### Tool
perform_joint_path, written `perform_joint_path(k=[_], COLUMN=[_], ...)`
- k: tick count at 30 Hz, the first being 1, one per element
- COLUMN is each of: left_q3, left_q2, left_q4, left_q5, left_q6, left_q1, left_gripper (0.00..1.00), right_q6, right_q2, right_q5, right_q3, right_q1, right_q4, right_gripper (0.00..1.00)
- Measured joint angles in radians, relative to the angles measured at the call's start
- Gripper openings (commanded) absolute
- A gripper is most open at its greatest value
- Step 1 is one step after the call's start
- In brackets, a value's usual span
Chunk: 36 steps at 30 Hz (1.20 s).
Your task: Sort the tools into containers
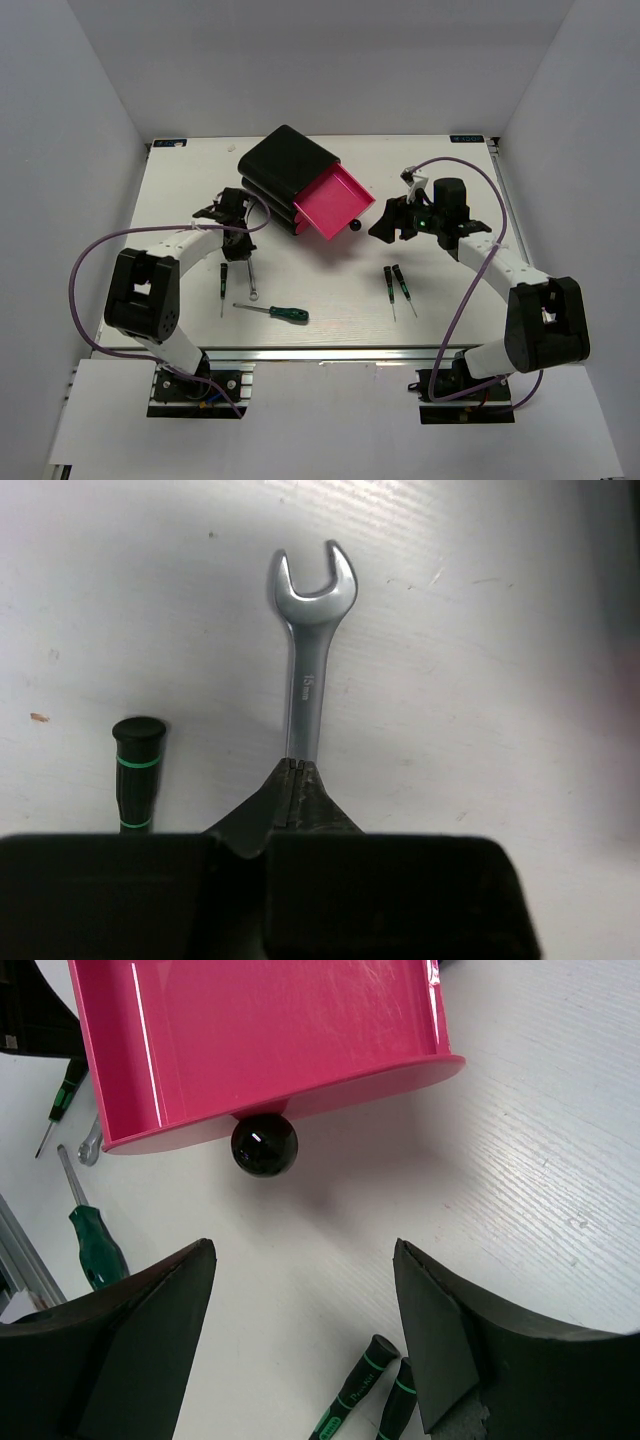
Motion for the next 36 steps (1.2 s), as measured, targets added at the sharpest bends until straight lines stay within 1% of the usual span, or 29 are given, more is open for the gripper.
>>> perform_joint_path(k=[10,11,13,15,18,29,32,36], left_q3=[0.021,0.021,0.021,0.016,-0.006,-0.034,-0.019,0.017], left_q2=[0.000,0.000,0.003,0.006,0.008,0.046,0.060,0.095], left_q4=[-0.013,-0.014,-0.018,-0.018,-0.015,0.017,0.012,-0.004], left_q5=[0.000,0.001,0.001,0.002,0.006,0.039,0.036,-0.013], left_q6=[-0.001,0.000,0.001,0.005,0.006,0.023,0.031,0.043], left_q1=[0.000,0.000,0.000,0.000,0.000,0.000,-0.004,-0.031], left_gripper=[0.01,0.14,0.27,0.36,0.41,0.42,0.37,0.30], right_q6=[0.000,0.000,0.000,0.000,0.000,0.000,0.000,0.000], right_q2=[-0.006,-0.006,-0.006,-0.006,-0.006,-0.006,-0.006,-0.006], right_q5=[0.000,0.000,0.000,0.000,0.000,0.000,0.000,0.000], right_q3=[-0.010,-0.013,-0.014,-0.014,-0.014,-0.014,-0.014,-0.014], right_q1=[0.000,0.000,0.000,0.000,0.000,0.000,0.000,0.000], right_q4=[0.001,0.001,0.000,0.002,0.002,0.003,0.003,0.003], right_gripper=[0.78,0.78,0.78,0.77,0.77,0.78,0.77,0.78])
